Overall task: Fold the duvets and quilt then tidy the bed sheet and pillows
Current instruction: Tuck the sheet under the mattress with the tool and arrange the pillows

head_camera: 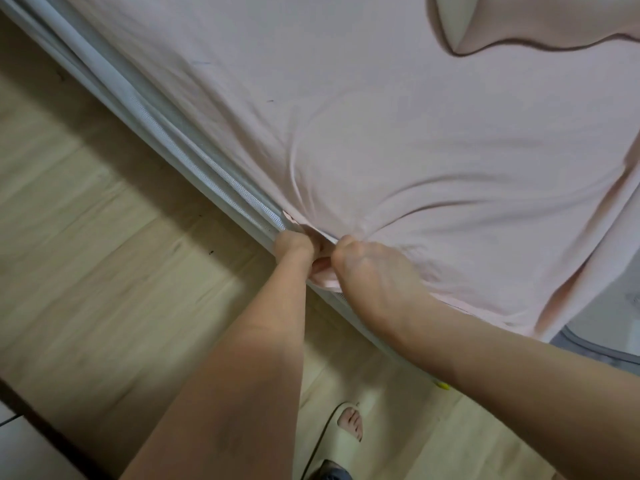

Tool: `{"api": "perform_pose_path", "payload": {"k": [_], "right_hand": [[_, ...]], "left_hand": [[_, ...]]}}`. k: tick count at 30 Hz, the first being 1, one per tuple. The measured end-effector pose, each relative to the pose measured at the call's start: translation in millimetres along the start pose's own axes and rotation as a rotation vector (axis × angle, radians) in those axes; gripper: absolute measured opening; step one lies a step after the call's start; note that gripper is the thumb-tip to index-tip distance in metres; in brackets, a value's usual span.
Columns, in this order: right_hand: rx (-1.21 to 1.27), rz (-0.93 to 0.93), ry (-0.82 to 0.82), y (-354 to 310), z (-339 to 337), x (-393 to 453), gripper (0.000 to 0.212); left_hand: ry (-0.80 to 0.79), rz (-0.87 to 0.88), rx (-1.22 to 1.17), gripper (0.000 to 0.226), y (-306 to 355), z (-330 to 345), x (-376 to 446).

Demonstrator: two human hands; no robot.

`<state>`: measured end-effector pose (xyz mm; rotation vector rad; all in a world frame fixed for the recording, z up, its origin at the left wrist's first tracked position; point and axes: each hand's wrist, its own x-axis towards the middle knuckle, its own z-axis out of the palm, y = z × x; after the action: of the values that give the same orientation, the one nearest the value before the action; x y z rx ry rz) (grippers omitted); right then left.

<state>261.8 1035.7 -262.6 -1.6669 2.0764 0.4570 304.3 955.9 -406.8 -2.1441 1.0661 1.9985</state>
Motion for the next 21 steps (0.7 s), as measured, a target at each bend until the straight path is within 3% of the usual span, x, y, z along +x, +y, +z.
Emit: {"api": "perform_pose_path", "payload": {"k": [3, 8, 13, 16, 18, 21], "right_hand": [[-0.004, 0.017, 0.006, -7.3, 25.6, 12.2, 0.025], [0.070, 0.039, -0.003, -11.0, 34.7, 28.3, 0.034], [0.119, 0.094, 0.034, 9.1, 45.6, 25.4, 0.028], [0.077, 0.034, 0.051, 34.5, 47.0, -11.0, 0.026], [0.042, 0.041, -0.009, 46.6, 41.9, -35.2, 0.027], [-0.008, 0.052, 0.004, 47.3, 32.5, -51.6, 0.022]], "left_hand": [[0.009, -0.006, 0.061, 0.039, -12.2, 6.0, 7.8], [-0.077, -0.073, 0.045, 0.037, -18.8, 12.9, 21.5], [-0.009, 0.007, -0.228, 0.032, -12.6, 22.3, 17.7], [0.013, 0.015, -0.343, 0.029, -25.6, 25.3, 14.5], [0.037, 0.029, -0.281, 0.011, -35.3, 24.3, 10.5], [0.070, 0.080, -0.189, 0.013, -36.4, 25.4, -3.3]]}}
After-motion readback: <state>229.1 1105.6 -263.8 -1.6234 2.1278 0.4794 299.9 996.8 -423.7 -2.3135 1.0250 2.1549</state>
